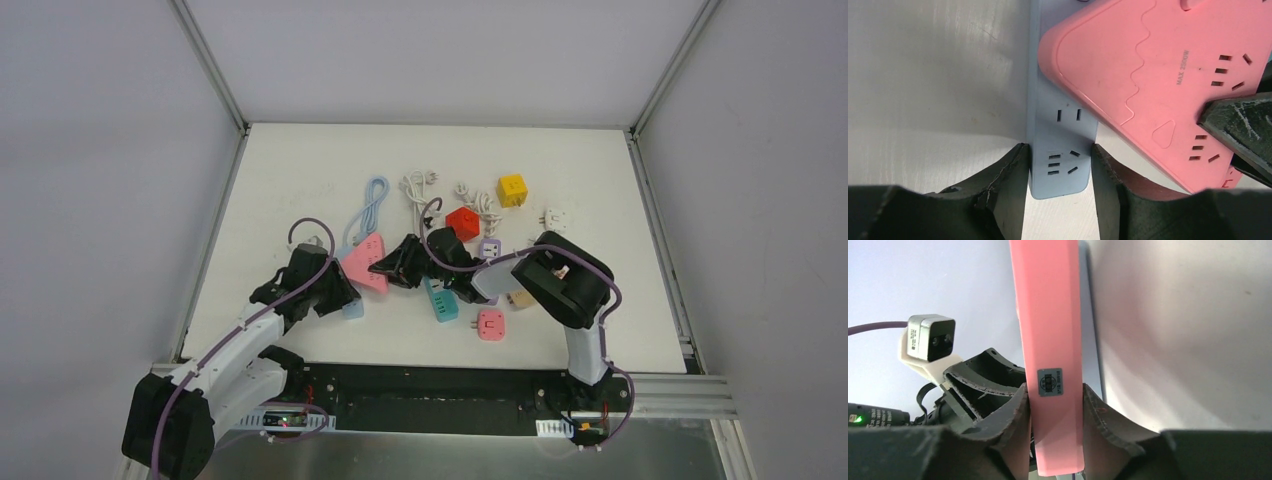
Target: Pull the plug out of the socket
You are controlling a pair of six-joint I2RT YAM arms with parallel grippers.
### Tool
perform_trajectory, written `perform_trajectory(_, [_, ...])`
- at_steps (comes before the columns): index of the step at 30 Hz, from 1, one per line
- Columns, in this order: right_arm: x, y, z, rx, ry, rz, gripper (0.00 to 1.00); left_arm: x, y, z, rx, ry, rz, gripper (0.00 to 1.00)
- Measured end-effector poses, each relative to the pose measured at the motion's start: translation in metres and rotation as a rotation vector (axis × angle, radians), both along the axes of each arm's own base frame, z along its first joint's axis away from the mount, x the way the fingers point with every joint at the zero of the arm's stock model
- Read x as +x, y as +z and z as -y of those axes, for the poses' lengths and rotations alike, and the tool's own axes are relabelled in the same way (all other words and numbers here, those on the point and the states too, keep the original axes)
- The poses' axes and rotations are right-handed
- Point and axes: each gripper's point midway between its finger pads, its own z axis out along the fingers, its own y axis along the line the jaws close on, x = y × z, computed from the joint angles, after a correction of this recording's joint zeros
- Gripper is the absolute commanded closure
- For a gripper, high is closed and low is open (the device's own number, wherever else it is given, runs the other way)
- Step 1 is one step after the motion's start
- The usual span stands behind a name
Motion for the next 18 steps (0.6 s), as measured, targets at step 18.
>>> perform_trajectory(18, [-0.003,0.010,-0.006,0.115,0.031,0.050,1.00,0.001,0.002,-0.015,0.052,0.051,0.036,0.76])
